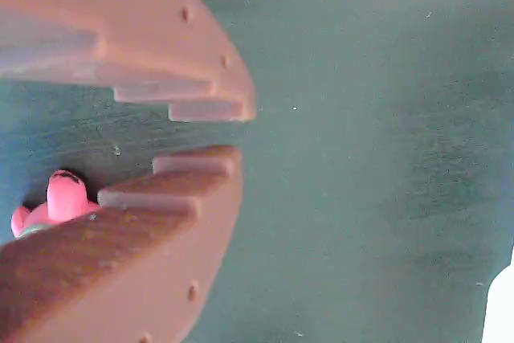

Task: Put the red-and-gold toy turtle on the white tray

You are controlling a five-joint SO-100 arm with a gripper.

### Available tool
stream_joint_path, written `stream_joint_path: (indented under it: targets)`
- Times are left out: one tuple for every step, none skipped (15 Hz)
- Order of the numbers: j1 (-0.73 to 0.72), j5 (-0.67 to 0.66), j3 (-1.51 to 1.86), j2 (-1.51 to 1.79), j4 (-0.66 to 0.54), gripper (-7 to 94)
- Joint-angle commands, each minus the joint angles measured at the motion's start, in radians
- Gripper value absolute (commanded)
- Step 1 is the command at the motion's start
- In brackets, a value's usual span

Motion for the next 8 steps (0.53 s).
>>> stream_joint_path:
  targets:
    - [0.009,0.015,-0.005,0.002,0.009,0]
    - [-0.006,0.003,-0.005,0.002,0.009,0]
    - [-0.015,-0.009,-0.005,0.002,0.009,2]
    - [-0.025,-0.015,-0.005,0.002,0.009,8]
    - [-0.029,-0.017,-0.005,-0.018,-0.003,0]
    - [-0.028,-0.025,-0.015,-0.095,-0.086,0]
    - [-0.008,-0.057,-0.080,-0.232,-0.172,0]
    - [0.005,-0.110,-0.179,-0.370,-0.193,0]
